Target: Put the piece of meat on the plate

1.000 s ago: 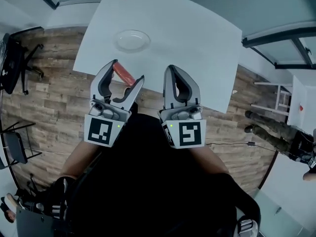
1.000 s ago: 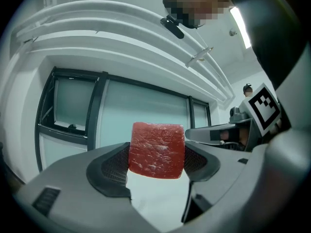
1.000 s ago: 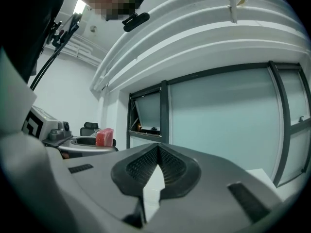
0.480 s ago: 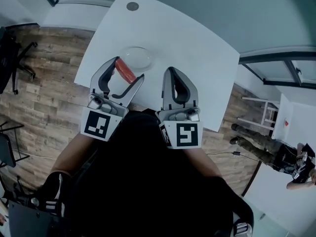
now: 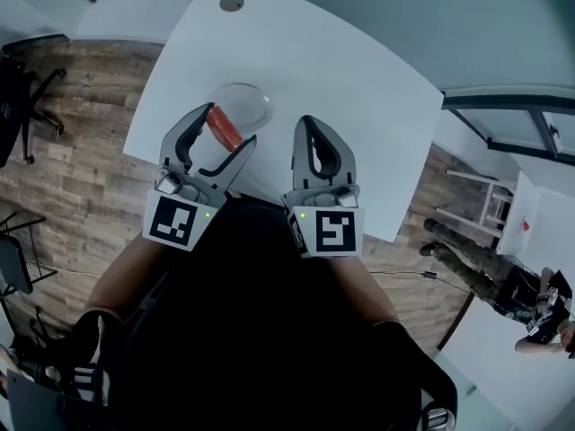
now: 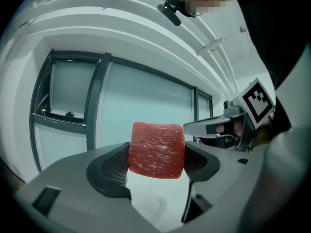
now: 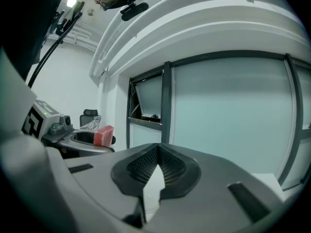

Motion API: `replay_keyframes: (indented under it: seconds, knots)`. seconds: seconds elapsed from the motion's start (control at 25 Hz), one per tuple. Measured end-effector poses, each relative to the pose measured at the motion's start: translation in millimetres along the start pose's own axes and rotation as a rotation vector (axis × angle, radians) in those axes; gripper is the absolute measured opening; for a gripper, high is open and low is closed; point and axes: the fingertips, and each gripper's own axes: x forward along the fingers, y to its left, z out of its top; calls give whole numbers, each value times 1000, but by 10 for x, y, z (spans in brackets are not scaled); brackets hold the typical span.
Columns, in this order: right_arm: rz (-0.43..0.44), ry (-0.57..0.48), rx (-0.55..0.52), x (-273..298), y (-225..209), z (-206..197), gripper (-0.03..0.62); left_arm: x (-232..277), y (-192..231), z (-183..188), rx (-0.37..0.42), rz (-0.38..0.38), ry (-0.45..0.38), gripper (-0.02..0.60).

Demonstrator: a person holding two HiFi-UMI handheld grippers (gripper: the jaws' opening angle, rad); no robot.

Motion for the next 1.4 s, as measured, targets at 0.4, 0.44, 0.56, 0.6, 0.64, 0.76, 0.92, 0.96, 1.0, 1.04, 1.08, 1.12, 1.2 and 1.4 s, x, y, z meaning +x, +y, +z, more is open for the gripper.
replay_keyframes:
  seconds: [0.4, 0.44, 0.56, 0.6, 0.64, 0.76, 0.92, 0.96, 1.0, 1.04, 1.08, 1.12, 1.2, 1.4]
  knots:
    - [194, 131, 46, 454, 40, -501, 3, 357, 93, -516, 48, 78, 173, 316]
    - [205, 142, 45, 488, 53, -560, 3, 379, 115, -592, 53, 84, 185, 316]
    - [233, 185, 27, 603, 72, -766, 2, 451, 194, -832, 65, 100, 220, 316]
    - [241, 202, 23, 647, 80, -842, 3, 472, 222, -917, 72, 104, 235, 316]
    - [247, 218, 21, 692, 87, -915, 2, 492, 249, -999, 79, 107, 251, 316]
    - [266, 260, 27, 819, 92, -1115, 3, 565, 320, -1216, 102, 108, 303, 316]
    - [275, 306, 45, 943, 71, -1355, 3, 642, 395, -1446, 82, 117, 367, 316]
    - [275, 318, 55, 962, 63, -1414, 3, 651, 412, -1504, 82, 120, 389, 316]
    - [275, 330, 66, 980, 63, -1467, 3, 656, 434, -1561, 81, 123, 413, 316]
    - [277, 339, 74, 997, 73, -1511, 2, 662, 456, -1609, 82, 125, 435, 316]
    - [279, 346, 79, 1011, 89, -1548, 3, 671, 473, -1650, 88, 125, 453, 316]
    - [282, 351, 84, 1021, 107, -1582, 3, 683, 483, -1688, 99, 122, 468, 316]
    - [284, 358, 93, 1033, 130, -1648, 2, 719, 479, -1767, 128, 110, 494, 316]
    - [279, 369, 126, 1030, 113, -1819, 3, 798, 392, -1954, 191, 60, 571, 316]
